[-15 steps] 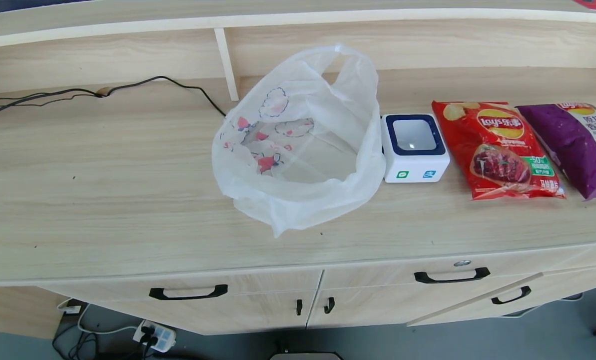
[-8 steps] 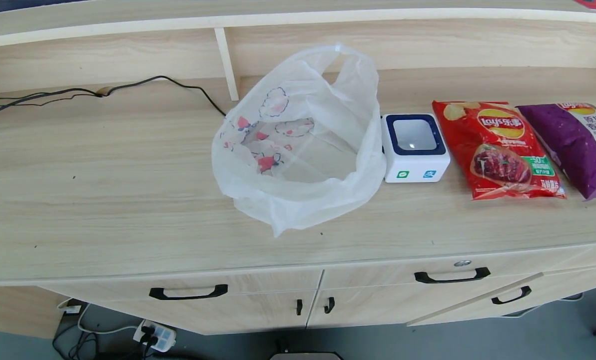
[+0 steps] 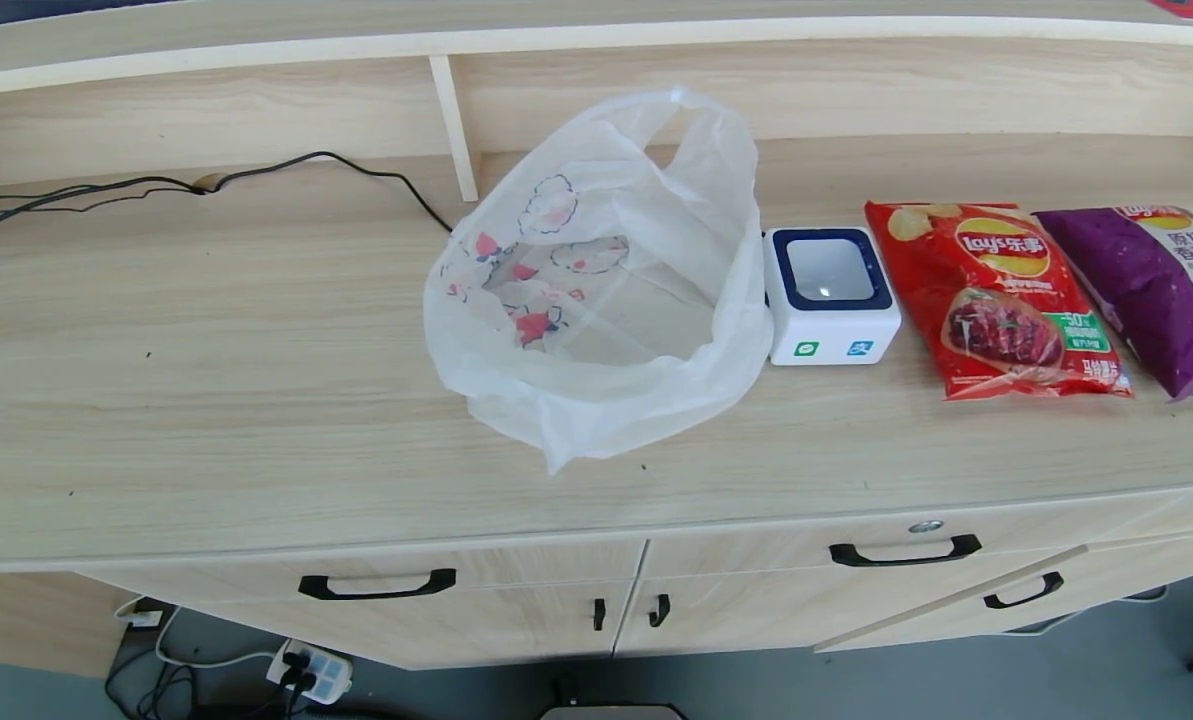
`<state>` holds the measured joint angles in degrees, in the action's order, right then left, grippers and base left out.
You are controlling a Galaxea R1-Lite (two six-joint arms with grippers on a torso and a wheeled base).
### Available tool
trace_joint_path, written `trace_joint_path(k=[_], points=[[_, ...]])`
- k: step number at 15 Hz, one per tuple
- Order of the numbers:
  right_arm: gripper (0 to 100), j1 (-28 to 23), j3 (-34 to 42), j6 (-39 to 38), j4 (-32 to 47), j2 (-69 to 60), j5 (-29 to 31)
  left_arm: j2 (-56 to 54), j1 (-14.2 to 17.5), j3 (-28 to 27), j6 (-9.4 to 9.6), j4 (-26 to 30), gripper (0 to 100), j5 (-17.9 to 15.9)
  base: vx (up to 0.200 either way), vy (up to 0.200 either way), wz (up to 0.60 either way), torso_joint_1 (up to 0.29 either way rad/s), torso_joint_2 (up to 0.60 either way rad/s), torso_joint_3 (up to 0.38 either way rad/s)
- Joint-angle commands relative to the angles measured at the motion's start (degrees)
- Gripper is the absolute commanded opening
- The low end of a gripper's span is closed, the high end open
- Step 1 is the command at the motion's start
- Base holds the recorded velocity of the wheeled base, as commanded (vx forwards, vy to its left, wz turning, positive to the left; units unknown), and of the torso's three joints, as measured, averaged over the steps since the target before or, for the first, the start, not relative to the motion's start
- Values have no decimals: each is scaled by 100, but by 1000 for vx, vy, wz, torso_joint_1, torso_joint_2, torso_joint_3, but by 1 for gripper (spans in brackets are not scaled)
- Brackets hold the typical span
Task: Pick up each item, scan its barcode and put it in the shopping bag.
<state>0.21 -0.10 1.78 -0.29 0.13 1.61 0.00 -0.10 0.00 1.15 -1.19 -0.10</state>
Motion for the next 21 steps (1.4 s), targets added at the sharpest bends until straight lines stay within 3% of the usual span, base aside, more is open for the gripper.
trace_joint_path(k=[1,5,8,11,18,21], points=[[100,6,-219,103,-103,22,-152,9,1,0,-9,-12,100,1,0,0,0,0,0,0],[100,331,-2293,33,179,2043,-820,9,1,0,8,-21,100,1,0,0,0,0,0,0],[100,357,-4235,-327,135,4364,-855,9,1,0,0,-21,100,1,0,0,0,0,0,0],[100,375,-5378,-424,3,5910,-1233,9,1,0,8,-21,100,1,0,0,0,0,0,0],[100,340,-5765,-169,196,7255,-1558,9,1,0,0,-39,100,1,0,0,0,0,0,0],[100,23,-6081,-160,170,7782,-1567,9,1,0,8,-48,100,1,0,0,0,0,0,0]])
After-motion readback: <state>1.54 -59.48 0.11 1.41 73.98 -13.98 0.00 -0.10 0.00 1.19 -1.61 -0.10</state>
